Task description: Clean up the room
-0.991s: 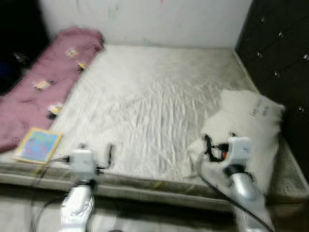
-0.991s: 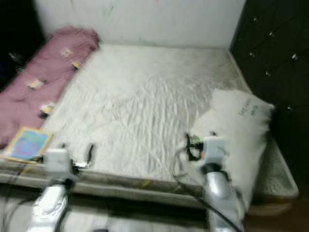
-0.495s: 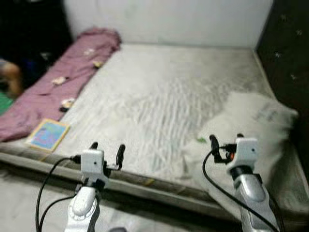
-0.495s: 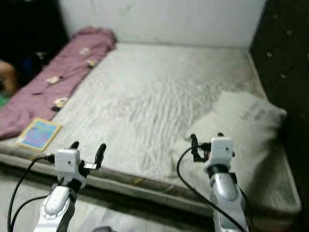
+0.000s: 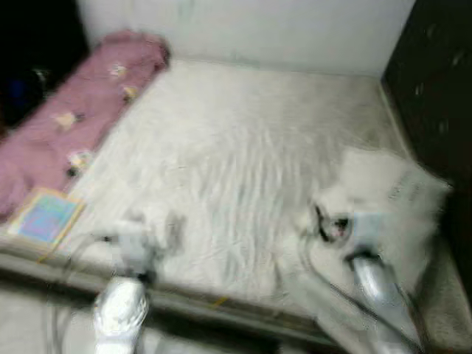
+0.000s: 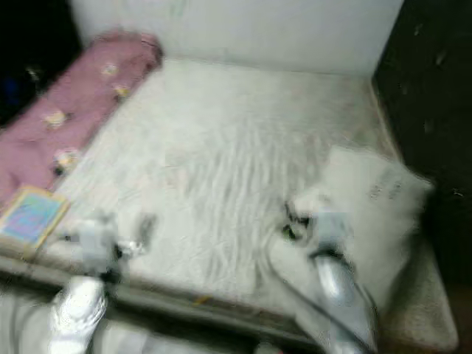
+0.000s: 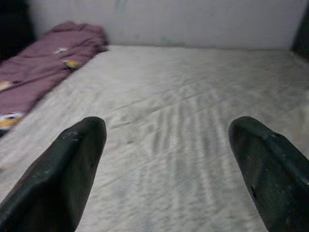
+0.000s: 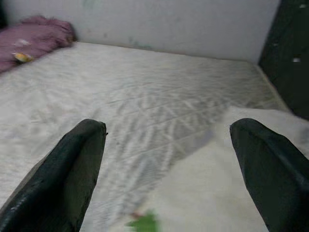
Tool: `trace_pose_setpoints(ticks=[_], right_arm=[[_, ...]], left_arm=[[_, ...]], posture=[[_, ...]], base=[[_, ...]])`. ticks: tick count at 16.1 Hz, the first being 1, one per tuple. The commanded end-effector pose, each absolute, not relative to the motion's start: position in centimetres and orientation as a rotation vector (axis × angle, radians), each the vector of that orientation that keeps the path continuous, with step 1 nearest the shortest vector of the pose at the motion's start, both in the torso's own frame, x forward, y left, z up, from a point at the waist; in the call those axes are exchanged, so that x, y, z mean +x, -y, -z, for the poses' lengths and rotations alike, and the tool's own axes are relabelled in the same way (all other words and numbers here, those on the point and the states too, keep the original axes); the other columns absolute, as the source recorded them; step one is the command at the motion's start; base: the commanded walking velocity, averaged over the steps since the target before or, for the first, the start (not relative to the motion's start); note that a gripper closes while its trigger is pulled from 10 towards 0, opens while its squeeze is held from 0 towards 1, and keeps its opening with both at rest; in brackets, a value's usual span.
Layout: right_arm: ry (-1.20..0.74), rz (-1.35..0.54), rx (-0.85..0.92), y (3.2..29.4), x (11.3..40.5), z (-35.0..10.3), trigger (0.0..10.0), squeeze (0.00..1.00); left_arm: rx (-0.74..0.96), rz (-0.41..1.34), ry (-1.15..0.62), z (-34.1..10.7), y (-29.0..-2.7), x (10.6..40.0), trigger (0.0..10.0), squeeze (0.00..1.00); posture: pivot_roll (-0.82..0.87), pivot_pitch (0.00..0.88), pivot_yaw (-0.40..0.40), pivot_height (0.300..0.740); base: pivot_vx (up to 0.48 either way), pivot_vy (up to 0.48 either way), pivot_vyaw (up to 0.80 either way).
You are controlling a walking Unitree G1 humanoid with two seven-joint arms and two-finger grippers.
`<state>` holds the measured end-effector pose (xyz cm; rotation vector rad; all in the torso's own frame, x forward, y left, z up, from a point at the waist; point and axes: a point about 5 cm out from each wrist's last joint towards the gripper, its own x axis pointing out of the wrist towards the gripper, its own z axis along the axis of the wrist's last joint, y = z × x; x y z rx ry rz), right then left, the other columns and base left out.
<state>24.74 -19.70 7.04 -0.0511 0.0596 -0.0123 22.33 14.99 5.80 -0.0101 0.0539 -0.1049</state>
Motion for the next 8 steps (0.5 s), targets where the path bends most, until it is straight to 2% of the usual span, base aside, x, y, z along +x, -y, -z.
trace_pose_setpoints(ticks=[1,6,8], right_arm=[[-0.037,-0.007,-0.033,18.77,25.13,-7.5,10.0,0.0],[-0.047,0.005,-0.032,18.92,25.3,-7.42,10.0,0.0],[-0.053,0.006,-0.032,18.94,25.4,-7.36,10.0,0.0]], left_arm=[[0.025,0.066,-0.074,-5.54,-16.49,21.94,10.0,0.0],[0.031,0.059,-0.073,-5.55,-16.46,22.01,10.0,0.0],[0.049,0.061,-0.075,-5.56,-16.47,22.04,10.0,0.0]], posture=[[-0.02,0.0,0.028,0.74],[-0.02,0.0,0.027,0.74],[-0.02,0.0,0.029,0.74]], base=[[0.0,0.0,0.0],[0.0,0.0,0.0],[0.0,0.0,-0.8]])
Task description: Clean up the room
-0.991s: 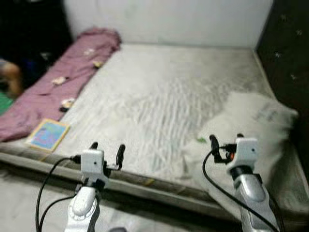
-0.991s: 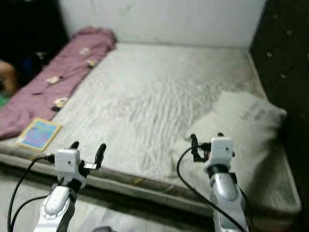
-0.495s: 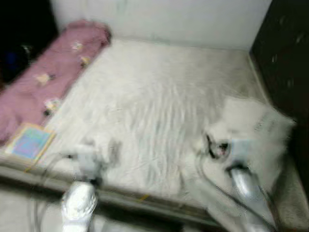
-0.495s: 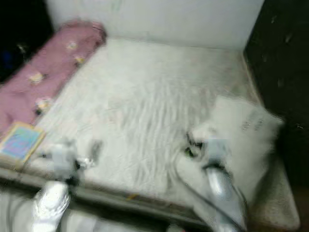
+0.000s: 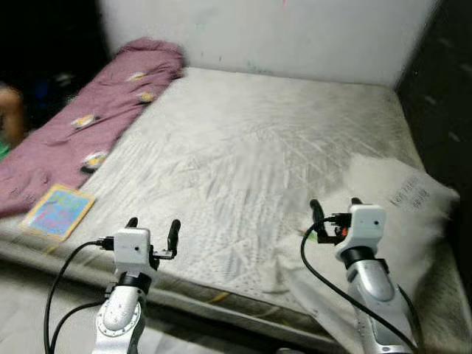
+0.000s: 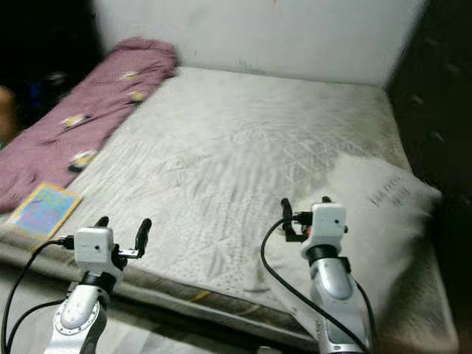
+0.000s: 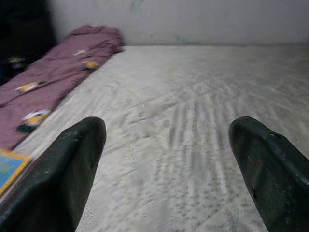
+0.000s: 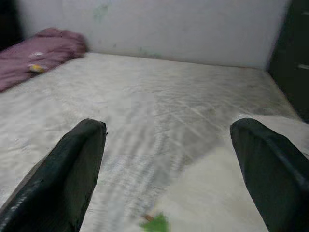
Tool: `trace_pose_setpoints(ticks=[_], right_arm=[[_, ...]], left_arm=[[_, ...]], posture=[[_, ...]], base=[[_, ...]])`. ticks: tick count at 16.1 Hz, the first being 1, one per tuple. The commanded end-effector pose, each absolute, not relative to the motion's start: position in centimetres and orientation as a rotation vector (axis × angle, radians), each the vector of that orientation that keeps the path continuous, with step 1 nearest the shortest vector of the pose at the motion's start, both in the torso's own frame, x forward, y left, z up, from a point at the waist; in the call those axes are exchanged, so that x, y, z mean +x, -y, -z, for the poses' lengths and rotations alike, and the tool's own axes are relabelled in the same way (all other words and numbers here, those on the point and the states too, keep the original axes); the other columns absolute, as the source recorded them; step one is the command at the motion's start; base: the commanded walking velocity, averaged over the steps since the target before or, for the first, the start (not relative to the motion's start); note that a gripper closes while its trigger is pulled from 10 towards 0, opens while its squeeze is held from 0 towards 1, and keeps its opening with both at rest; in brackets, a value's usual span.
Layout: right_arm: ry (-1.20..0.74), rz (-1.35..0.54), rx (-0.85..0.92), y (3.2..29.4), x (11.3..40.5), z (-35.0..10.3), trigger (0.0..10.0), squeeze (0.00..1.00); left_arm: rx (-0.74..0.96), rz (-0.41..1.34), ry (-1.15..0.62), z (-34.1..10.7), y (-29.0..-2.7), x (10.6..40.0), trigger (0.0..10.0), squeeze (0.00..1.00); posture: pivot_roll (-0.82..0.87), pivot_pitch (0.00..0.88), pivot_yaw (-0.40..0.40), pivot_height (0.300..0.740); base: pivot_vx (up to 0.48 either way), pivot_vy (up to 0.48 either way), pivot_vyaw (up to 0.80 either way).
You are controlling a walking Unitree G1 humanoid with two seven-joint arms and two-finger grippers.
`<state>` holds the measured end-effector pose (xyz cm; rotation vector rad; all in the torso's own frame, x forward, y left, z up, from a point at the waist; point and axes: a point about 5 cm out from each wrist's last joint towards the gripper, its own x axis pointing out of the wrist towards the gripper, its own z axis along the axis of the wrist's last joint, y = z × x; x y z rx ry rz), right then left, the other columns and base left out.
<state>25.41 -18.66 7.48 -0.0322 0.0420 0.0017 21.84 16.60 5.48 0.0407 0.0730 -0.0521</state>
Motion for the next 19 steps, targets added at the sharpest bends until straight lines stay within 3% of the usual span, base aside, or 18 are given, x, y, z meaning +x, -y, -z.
trace_pose_setpoints(ticks=[1,4,13,16,19], right_arm=[[-0.052,0.005,-0.034,18.93,25.41,-7.36,10.0,0.0],[-0.05,0.004,-0.034,18.89,25.46,-7.37,10.0,0.0],[-0.048,0.0,-0.037,18.79,25.59,-7.39,10.0,0.0],[-0.049,-0.004,-0.039,18.75,25.62,-7.36,10.0,0.0],[-0.048,-0.008,-0.042,18.68,25.77,-7.4,10.0,0.0]], left_arm=[[0.05,0.062,-0.074,-5.55,-16.46,22.04,10.0,0.0],[0.054,0.069,-0.071,-5.57,-16.37,22.06,10.0,0.0],[0.058,0.07,-0.073,-5.54,-16.37,22.09,10.0,0.0],[0.028,0.052,-0.073,-5.49,-16.57,22.08,10.0,0.0],[0.033,0.054,-0.07,-5.55,-16.58,22.22,10.0,0.0]], posture=[[-0.02,0.0,0.029,0.74],[-0.02,0.0,0.029,0.74],[-0.02,0.0,0.027,0.74],[-0.01,0.0,0.023,0.74],[-0.01,0.0,0.015,0.74]], base=[[0.0,0.0,-0.8],[0.0,-0.48,-0.72],[0.0,-0.468,-0.05],[0.0,0.0,-0.61],[0.0,0.0,0.0]])
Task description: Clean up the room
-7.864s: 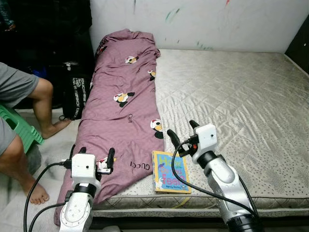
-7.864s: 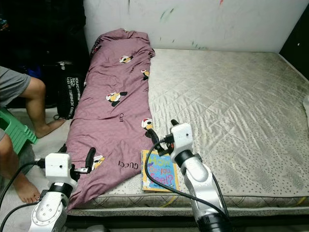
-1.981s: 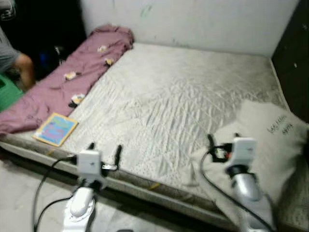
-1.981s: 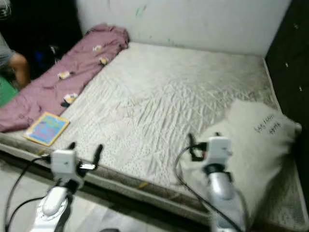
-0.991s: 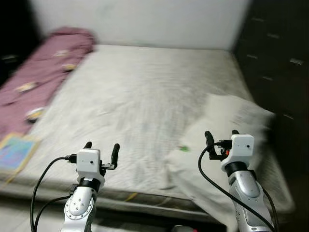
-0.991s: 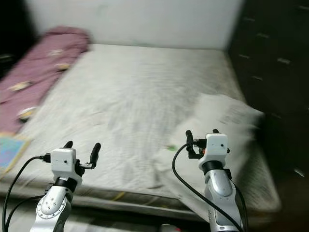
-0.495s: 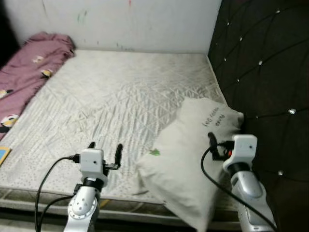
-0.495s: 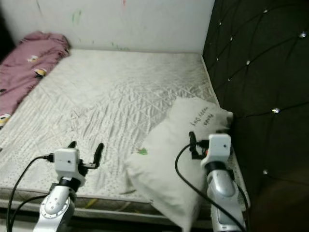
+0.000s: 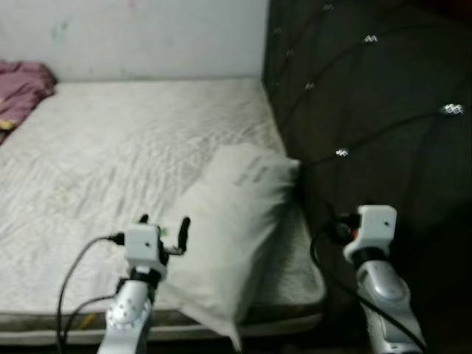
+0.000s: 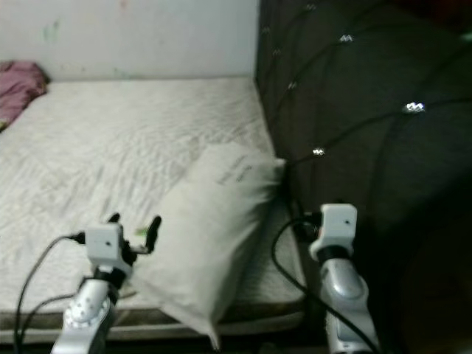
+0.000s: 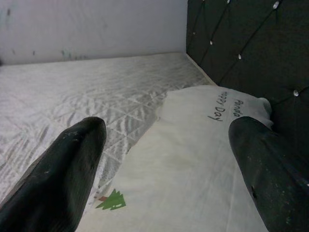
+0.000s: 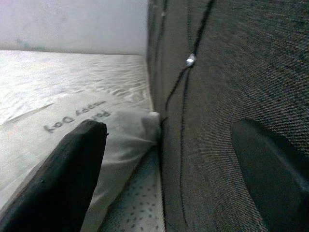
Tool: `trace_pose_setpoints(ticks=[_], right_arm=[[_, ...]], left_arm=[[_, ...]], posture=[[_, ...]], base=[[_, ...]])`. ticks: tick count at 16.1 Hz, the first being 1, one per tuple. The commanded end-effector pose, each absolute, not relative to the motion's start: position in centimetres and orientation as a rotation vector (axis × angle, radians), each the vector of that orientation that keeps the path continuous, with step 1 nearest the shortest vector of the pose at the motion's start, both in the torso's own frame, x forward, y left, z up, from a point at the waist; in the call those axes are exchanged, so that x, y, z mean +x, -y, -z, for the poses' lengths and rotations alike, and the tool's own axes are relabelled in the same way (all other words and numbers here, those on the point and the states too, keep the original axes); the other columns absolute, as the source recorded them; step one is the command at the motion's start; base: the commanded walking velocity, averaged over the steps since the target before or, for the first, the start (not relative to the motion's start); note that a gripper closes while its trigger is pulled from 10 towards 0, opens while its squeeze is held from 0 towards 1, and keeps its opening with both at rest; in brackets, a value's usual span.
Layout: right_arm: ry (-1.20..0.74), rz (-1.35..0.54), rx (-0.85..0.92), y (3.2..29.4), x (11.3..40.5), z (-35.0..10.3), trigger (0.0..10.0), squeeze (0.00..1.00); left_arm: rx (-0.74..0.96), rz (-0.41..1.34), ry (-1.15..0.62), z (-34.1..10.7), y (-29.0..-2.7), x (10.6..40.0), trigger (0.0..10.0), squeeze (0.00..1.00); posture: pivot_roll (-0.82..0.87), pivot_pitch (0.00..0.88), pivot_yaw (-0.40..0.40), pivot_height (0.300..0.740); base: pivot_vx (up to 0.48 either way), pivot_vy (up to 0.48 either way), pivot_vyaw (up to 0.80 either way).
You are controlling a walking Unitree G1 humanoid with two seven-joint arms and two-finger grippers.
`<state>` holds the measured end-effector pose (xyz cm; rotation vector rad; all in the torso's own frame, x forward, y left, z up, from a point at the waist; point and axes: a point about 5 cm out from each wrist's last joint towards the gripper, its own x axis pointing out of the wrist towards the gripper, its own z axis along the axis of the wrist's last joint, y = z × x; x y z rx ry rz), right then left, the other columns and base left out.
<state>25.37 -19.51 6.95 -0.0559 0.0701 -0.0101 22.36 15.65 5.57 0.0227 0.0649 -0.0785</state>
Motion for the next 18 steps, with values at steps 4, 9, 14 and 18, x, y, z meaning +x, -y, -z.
trace_pose_setpoints(ticks=[4,9,14,18], right_arm=[[-0.042,-0.015,-0.049,18.6,26.1,-7.6,10.0,0.0],[-0.052,-0.022,-0.037,18.2,25.7,-7.2,10.0,0.0],[-0.079,-0.01,-0.041,18.6,25.1,-6.5,10.0,0.0],[-0.089,0.005,-0.043,19.0,25.1,-6.4,10.0,0.0]], left_arm=[[0.024,0.034,-0.08,-5.6,-16.8,22.3,10.0,0.0],[0.013,0.015,-0.091,-5.3,-16.9,21.7,10.0,0.0],[-0.009,0.006,-0.114,-5.0,-17.0,21.6,10.0,0.0],[-0.005,0.009,-0.108,-5.1,-17.0,21.7,10.0,0.0]], posture=[[-0.01,0.0,0.023,0.74],[-0.01,0.0,0.024,0.74],[-0.01,0.0,0.017,0.74],[-0.02,0.0,0.021,0.74]], base=[[0.0,0.0,0.0],[0.0,0.0,0.0],[0.0,0.0,-0.36],[0.0,0.0,-0.54]])
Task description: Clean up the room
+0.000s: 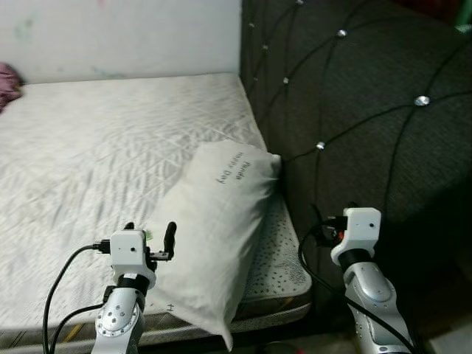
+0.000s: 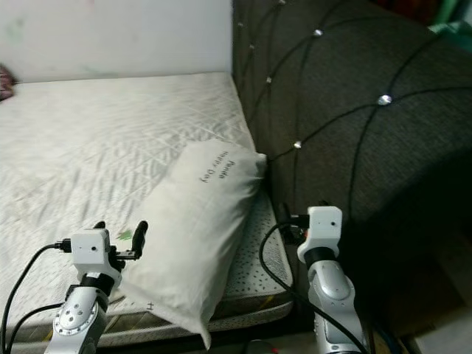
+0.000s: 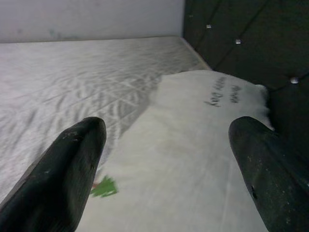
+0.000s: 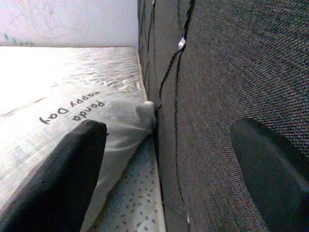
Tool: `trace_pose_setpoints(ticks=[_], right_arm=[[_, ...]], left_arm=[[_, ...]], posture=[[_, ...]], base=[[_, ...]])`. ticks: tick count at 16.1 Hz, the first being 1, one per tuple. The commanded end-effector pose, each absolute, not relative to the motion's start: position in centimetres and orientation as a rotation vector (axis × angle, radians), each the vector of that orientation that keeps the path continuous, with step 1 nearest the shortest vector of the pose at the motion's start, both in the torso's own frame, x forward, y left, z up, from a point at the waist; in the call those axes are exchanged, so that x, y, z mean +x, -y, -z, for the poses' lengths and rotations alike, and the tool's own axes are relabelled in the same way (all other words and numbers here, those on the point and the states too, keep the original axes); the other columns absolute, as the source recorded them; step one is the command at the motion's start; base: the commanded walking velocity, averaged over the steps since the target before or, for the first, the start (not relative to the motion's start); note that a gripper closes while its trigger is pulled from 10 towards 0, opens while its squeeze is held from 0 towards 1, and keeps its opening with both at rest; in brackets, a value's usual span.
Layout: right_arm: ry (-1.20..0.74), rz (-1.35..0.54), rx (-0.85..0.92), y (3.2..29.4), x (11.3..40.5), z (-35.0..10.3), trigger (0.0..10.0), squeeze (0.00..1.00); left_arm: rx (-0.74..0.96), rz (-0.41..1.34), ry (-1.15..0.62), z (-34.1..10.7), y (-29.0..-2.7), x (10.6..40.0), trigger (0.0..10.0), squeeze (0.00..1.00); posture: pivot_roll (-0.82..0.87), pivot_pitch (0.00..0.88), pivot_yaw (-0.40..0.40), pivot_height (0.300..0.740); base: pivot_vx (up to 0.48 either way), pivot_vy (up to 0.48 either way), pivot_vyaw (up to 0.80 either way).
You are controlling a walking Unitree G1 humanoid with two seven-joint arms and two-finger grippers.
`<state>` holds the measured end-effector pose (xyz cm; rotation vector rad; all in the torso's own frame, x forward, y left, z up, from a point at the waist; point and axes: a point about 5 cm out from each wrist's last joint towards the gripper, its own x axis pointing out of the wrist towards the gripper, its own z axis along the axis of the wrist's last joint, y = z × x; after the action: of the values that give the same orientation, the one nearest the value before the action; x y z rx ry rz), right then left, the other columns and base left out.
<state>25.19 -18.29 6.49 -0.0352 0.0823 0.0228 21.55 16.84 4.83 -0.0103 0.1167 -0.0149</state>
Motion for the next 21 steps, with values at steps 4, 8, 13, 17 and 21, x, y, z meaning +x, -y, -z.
trace_pose_setpoints(ticks=[4,8,13,17,21], right_arm=[[-0.097,0.02,-0.038,19.2,24.4,-6.1,10.0,0.0],[-0.097,0.015,-0.045,19.4,24.0,-6.1,10.0,0.0],[-0.107,-0.049,-0.077,19.4,23.0,-5.8,10.0,0.0],[-0.102,-0.045,-0.067,19.1,23.4,-5.9,10.0,0.0],[-0.104,-0.042,-0.067,19.2,23.3,-5.8,10.0,0.0]], left_arm=[[0.002,0.0,-0.103,-5.1,-17.2,21.5,10.0,0.0],[0.03,-0.009,-0.09,-5.4,-17.6,21.5,10.0,0.0],[0.029,-0.031,-0.103,-5.3,-18.1,20.8,10.0,0.0],[0.025,-0.011,-0.089,-5.6,-18.0,21.2,10.0,0.0],[0.027,-0.011,-0.096,-5.5,-18.0,21.2,10.0,0.0]], posture=[[-0.01,0.0,0.025,0.74],[0.0,0.0,0.023,0.74],[0.0,0.0,0.025,0.74],[0.0,0.0,0.027,0.74],[0.0,0.0,0.028,0.74]], base=[[0.0,0.0,-0.8],[0.0,0.0,-0.11],[0.0,0.0,0.0],[0.0,0.425,0.0],[0.0,0.442,0.0]])
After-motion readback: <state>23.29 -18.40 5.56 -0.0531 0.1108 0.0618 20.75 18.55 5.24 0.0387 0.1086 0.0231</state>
